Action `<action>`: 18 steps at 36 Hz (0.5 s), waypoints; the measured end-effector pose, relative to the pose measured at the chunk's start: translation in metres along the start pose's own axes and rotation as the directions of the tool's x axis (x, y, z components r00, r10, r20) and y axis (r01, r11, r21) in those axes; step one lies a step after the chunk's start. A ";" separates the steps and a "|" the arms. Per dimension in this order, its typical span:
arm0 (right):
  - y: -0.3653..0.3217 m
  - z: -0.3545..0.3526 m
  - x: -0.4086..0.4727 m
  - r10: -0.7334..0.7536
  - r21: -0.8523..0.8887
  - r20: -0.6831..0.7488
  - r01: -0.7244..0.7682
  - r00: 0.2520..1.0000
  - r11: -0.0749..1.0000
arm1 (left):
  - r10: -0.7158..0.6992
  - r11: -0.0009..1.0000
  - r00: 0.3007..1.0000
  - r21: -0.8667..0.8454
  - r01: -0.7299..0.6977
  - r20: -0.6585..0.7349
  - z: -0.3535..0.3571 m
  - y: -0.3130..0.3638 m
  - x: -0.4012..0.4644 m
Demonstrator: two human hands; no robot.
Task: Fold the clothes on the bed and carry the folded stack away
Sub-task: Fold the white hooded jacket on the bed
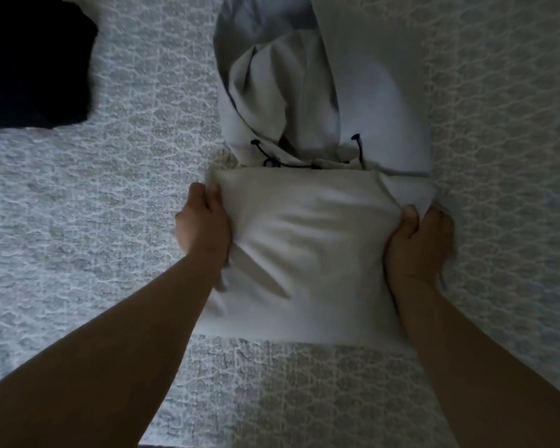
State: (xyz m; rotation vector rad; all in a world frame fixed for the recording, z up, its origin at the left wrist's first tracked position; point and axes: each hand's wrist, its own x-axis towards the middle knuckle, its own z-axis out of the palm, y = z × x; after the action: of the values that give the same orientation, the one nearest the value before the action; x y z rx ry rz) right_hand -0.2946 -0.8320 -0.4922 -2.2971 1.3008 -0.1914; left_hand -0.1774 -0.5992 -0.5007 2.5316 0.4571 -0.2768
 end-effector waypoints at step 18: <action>0.019 -0.049 0.025 0.190 0.115 0.309 -0.235 0.932 0.965 | -0.107 0.993 0.994 -0.057 0.107 0.003 -0.007 0.027 -0.015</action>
State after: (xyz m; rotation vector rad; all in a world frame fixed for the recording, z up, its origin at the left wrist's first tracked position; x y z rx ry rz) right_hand -0.3130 -0.8781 -0.4622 -1.9509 1.3171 0.1219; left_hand -0.1807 -0.6206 -0.4779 2.4552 0.5937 -0.2989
